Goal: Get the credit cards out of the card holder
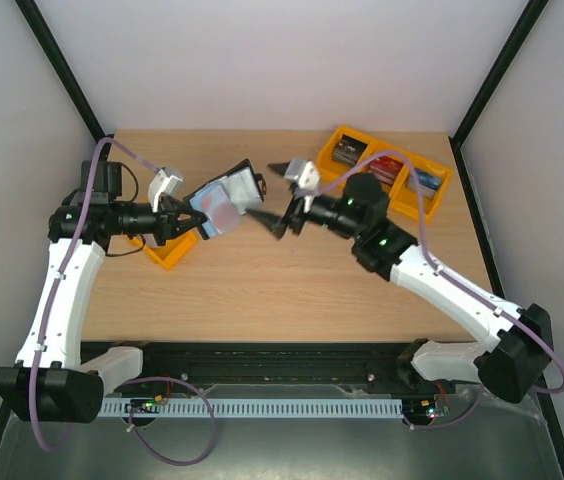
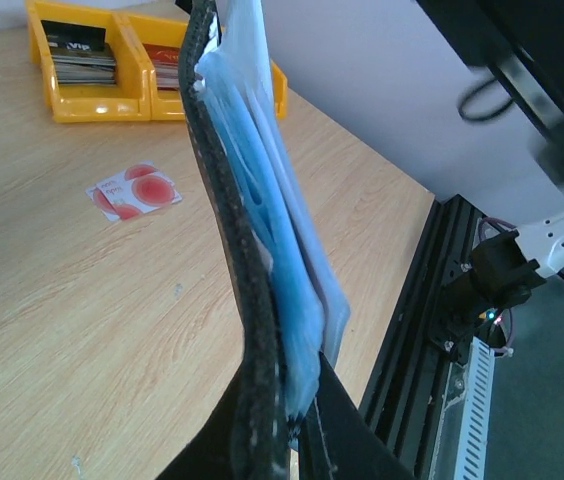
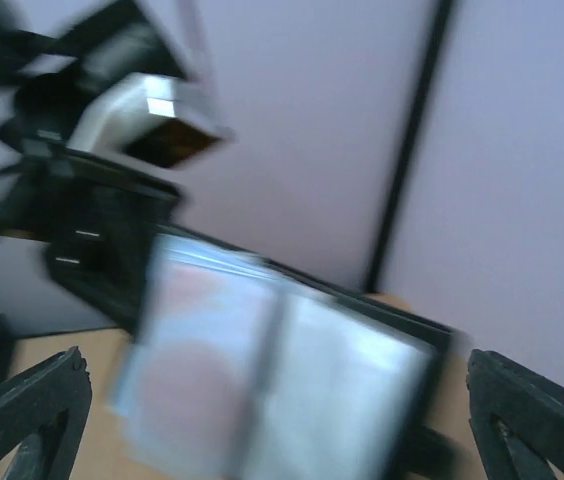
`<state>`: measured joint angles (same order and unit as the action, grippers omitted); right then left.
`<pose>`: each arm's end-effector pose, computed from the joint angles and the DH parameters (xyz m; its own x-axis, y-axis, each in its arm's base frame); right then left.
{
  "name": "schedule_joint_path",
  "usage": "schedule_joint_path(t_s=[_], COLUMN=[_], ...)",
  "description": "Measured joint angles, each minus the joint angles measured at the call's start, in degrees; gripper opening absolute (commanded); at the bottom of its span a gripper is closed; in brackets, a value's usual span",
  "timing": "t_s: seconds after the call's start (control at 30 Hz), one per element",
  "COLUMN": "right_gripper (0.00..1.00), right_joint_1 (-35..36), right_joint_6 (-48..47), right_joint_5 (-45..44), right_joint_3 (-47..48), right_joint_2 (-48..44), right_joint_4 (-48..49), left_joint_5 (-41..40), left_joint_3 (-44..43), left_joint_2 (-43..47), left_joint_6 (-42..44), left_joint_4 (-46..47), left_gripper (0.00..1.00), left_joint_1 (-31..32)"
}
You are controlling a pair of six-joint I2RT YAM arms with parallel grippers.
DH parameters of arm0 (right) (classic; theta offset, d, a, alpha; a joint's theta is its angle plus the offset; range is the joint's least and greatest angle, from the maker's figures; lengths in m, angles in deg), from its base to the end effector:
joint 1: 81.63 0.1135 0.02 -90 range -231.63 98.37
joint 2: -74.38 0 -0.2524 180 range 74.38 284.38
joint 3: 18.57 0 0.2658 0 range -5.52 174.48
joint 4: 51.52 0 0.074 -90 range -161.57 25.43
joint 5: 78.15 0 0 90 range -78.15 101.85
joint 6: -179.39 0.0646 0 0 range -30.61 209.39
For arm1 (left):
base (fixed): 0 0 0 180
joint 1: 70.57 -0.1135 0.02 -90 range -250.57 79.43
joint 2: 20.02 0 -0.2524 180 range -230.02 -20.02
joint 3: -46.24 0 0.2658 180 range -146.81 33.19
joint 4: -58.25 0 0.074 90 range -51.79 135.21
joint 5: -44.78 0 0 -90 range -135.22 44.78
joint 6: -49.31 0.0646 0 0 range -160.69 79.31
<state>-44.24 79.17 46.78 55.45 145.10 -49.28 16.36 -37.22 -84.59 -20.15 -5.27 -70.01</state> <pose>0.2385 0.2288 0.3793 0.2442 0.0035 -0.9697 -0.9220 0.3109 -0.2310 0.2371 -0.0591 0.3539 -0.4366 0.1713 -0.8832 0.8369 0.4375 -0.3289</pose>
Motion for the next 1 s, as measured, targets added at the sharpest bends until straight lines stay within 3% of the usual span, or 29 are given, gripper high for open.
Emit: schedule_joint_path(t_s=[0.1,0.33,0.47,0.87,1.0], right_gripper=[0.92,0.91,0.88,0.57,0.55], right_joint_1=[8.9,16.4,17.5,17.8,17.8], right_joint_6=[3.5,4.9,4.3,3.9,3.8], right_joint_5=[-1.8,-12.1,-16.8,-23.5,-24.0], right_joint_3=[-1.0,0.5,1.3,3.0,3.3], right_joint_2=[0.2,5.7,9.8,13.2,13.5], right_joint_4=[2.5,3.5,2.7,1.7,1.7], left_joint_5=[0.0,0.0,0.1,0.1,0.1], left_joint_3=[0.0,0.0,0.0,0.0,0.0], left_joint_2=[0.4,0.5,0.5,0.5,0.5], left_joint_6=[0.0,0.0,0.0,0.3,0.8], left_joint_4=[0.0,0.0,0.0,0.0,-0.1], left_gripper=[0.02,0.02,0.02,0.02,0.02], left_joint_1=[-0.2,-0.3,-0.3,-0.4,-0.5])
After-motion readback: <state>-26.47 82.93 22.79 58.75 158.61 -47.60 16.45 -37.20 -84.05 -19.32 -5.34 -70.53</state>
